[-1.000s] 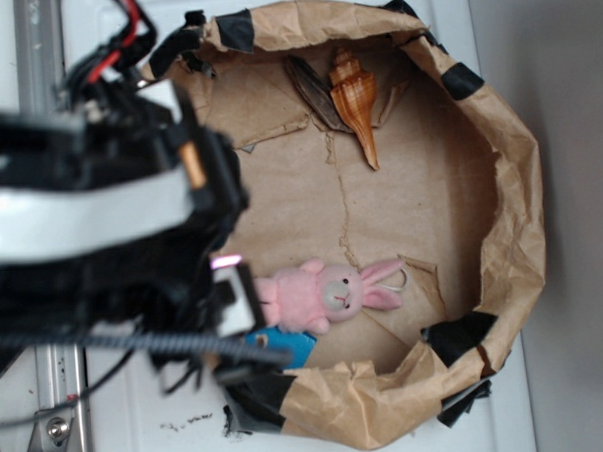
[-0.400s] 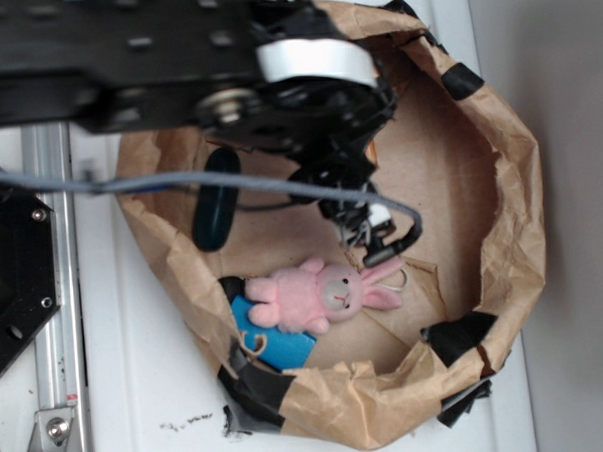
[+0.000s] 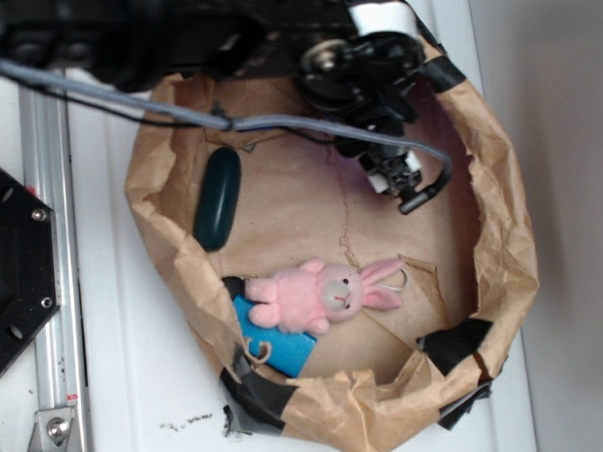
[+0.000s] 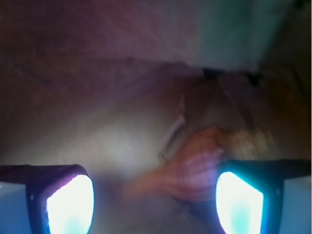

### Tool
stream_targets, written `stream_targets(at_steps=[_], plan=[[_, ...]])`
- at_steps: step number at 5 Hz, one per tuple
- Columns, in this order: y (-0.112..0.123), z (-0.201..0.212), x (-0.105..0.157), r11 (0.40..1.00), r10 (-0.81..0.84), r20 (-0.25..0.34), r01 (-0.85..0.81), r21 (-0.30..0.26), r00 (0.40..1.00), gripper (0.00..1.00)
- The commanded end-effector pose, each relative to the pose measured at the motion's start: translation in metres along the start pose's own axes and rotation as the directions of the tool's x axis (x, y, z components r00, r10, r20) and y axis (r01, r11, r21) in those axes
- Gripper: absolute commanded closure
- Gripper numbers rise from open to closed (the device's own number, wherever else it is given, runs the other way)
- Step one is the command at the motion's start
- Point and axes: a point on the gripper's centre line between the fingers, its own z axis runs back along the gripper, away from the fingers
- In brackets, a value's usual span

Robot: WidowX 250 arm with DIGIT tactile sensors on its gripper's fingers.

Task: Grab the shell.

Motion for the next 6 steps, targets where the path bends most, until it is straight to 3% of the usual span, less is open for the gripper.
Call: stream_targets(at_steps=[1,2,3,5,6], plan=[[0.012,0.019,0.023,0.999,0.034,0.079,-0.034,0.007,0.996,0.0],[0.013,0.012,0.026,0.999,0.036,0.065,-0.037,0.02,0.997,0.0],[0.016,0.007,0.019,0.979,0.188,0.052,-0.191,0.069,0.981,0.0],[0.026,0.027,0.015,0.952,0.271,0.116,-0.284,0.111,0.956,0.0],[0.031,0.021,0.013,0.955,0.263,0.111,-0.275,0.113,0.958,0.0]])
